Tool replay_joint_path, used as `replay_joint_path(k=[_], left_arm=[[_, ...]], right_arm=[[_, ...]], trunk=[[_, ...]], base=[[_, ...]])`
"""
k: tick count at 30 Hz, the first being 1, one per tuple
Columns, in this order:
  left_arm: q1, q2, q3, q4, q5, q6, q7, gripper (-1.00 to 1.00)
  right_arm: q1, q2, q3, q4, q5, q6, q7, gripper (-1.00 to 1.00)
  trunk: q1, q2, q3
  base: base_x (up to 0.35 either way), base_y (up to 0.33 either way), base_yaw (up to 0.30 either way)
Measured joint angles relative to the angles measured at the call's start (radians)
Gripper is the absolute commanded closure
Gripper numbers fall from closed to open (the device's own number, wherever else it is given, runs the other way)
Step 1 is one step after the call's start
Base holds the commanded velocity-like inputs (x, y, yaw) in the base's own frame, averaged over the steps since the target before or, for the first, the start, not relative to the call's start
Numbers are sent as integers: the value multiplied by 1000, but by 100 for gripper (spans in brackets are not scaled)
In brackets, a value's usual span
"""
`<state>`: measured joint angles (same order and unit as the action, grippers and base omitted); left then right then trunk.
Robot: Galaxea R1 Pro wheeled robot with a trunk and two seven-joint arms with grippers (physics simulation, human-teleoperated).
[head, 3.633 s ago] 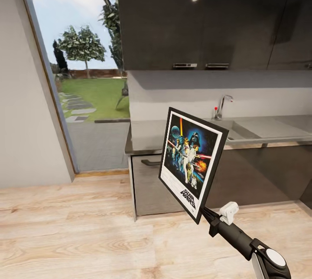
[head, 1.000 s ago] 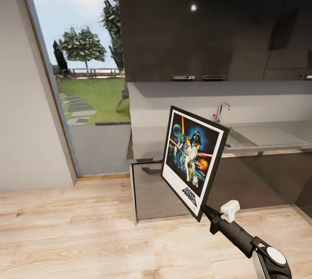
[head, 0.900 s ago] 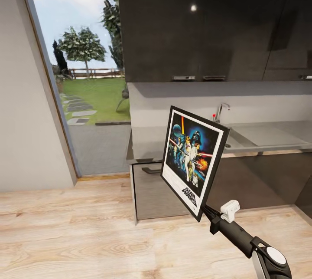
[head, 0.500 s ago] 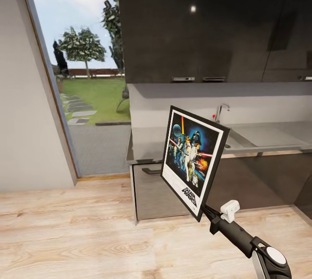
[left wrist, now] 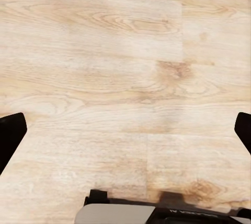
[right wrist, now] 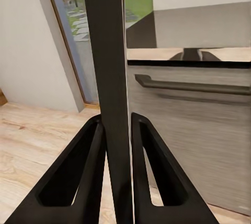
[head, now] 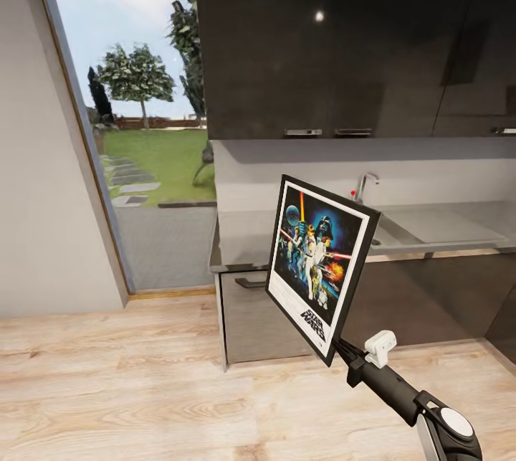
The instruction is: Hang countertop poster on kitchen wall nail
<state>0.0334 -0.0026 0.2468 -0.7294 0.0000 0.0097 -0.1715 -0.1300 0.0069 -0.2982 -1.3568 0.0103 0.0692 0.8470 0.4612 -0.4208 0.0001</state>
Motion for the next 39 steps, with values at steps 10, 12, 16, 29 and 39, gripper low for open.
replay_joint_path(k=[10,12,16,29,39], left_arm=[[0,0,0,0,0,0,0,-100],[0,0,0,0,0,0,0,-100],[0,0,0,0,0,0,0,-100],[0,0,1,0,0,-7,1,-100],[0,1,3,3,0,-8,3,-100]], right_arm=[[0,0,0,0,0,0,0,100],[0,0,0,0,0,0,0,100],[0,0,0,0,0,0,0,100],[0,0,0,0,0,-2,0,100],[0,0,0,-1,0,-4,1,100]], trunk=[[-12,21,10],[-12,21,10],[-12,21,10],[-12,21,10],[-12,21,11]], base=[[0,0,0],[0,0,0],[0,0,0],[0,0,0],[0,34,91]])
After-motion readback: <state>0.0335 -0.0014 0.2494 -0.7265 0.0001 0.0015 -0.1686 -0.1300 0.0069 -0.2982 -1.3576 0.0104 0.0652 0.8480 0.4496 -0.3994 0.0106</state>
